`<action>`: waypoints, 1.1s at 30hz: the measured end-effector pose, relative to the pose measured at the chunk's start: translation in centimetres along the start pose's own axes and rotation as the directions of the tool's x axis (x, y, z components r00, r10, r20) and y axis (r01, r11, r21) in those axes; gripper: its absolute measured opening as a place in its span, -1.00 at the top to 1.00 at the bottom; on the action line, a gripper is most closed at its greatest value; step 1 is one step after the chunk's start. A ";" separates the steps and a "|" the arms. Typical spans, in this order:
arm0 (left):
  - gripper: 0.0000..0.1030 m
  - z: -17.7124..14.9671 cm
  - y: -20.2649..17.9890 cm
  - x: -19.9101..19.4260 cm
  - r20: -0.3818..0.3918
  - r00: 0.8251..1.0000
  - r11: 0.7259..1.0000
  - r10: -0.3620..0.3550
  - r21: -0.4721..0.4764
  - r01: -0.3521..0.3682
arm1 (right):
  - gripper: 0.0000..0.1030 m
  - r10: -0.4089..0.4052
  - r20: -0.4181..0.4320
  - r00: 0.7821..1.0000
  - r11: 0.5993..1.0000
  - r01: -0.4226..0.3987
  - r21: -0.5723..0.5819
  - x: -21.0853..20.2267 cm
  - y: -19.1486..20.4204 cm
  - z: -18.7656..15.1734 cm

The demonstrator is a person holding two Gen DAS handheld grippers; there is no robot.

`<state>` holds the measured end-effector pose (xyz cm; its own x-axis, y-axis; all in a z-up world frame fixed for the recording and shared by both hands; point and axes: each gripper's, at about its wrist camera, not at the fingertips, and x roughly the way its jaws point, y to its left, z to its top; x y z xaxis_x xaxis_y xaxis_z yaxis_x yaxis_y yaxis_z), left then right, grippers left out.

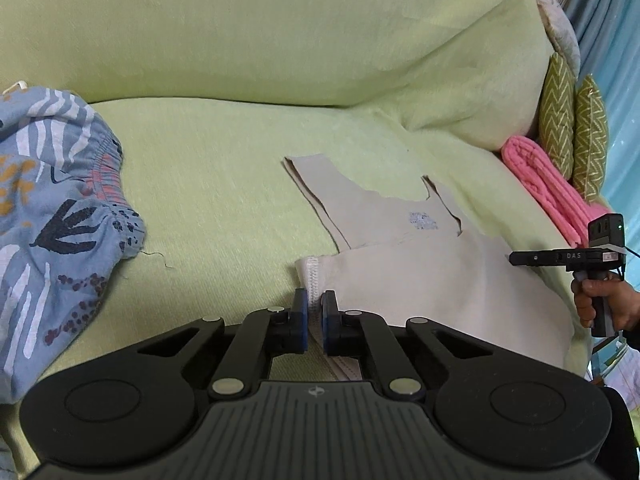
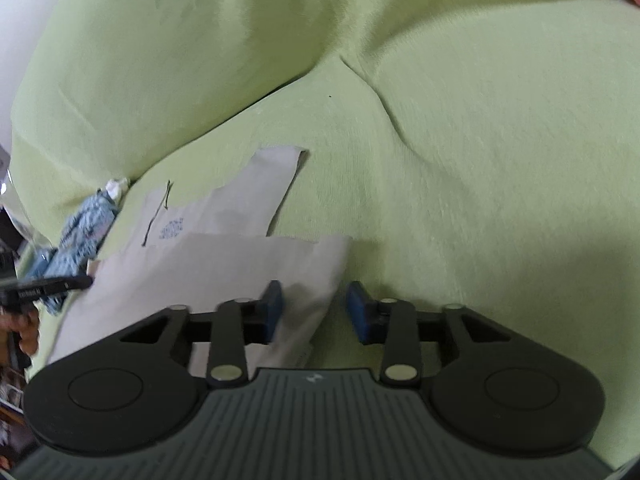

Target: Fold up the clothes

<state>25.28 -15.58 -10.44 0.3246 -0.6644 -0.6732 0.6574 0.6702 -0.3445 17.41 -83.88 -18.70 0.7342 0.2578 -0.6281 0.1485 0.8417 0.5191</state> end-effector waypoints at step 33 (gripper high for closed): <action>0.67 5.9 3.4 3.8 0.051 0.988 0.989 0.143 0.036 -0.145 | 0.77 -0.192 0.135 0.972 0.969 0.209 -0.134 5.7 0.7 5.9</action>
<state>32.84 -17.79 -10.33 0.4492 -0.5776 -0.6816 0.6275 0.7471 -0.2195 25.65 -84.62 -18.52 0.7746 0.0254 -0.6319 0.2088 0.9329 0.2934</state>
